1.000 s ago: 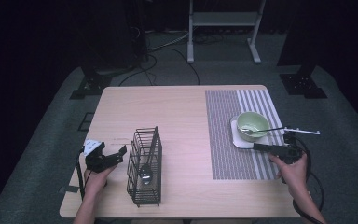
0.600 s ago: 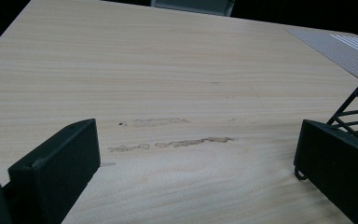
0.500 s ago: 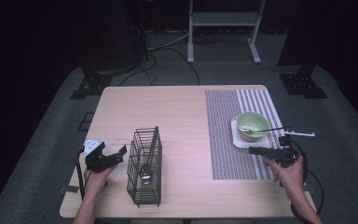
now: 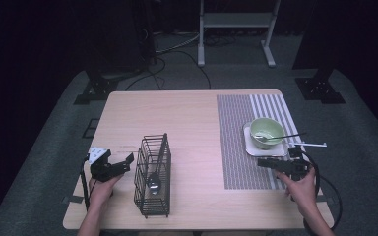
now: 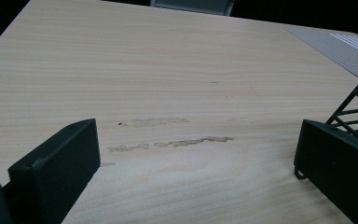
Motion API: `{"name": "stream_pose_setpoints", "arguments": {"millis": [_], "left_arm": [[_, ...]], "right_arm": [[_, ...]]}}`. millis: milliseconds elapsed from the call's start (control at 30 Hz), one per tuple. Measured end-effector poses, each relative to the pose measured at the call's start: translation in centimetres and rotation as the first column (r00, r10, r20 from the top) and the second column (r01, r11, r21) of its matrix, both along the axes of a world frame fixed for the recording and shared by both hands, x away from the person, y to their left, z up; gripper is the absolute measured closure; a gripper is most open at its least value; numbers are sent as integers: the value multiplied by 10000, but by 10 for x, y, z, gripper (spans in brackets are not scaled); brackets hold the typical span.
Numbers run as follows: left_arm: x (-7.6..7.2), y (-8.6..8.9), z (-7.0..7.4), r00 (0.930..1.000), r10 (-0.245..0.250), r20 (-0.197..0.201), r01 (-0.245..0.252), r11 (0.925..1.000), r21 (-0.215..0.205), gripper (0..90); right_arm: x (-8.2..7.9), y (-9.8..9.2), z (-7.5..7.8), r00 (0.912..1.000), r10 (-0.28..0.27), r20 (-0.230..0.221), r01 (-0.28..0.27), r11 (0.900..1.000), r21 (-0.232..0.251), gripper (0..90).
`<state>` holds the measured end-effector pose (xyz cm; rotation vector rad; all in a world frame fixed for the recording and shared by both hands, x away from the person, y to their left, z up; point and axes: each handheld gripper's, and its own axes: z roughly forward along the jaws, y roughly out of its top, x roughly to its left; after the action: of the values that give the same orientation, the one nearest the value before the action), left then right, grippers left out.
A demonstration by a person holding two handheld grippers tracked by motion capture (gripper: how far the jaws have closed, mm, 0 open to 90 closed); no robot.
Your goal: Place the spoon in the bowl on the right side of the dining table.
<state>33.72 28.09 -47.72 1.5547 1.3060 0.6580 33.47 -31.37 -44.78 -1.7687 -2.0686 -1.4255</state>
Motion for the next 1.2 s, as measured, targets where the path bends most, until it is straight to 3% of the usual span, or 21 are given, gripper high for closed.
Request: {"name": "stream_pose_setpoints", "arguments": {"millis": [1200], "left_arm": [[0, -1, 0, 10000, -15, -5, 15, 10000, 80, 0]], "right_arm": [[-24, 27, -9, 9957, 921, 99, -922, 9957, 91, 360]]}}
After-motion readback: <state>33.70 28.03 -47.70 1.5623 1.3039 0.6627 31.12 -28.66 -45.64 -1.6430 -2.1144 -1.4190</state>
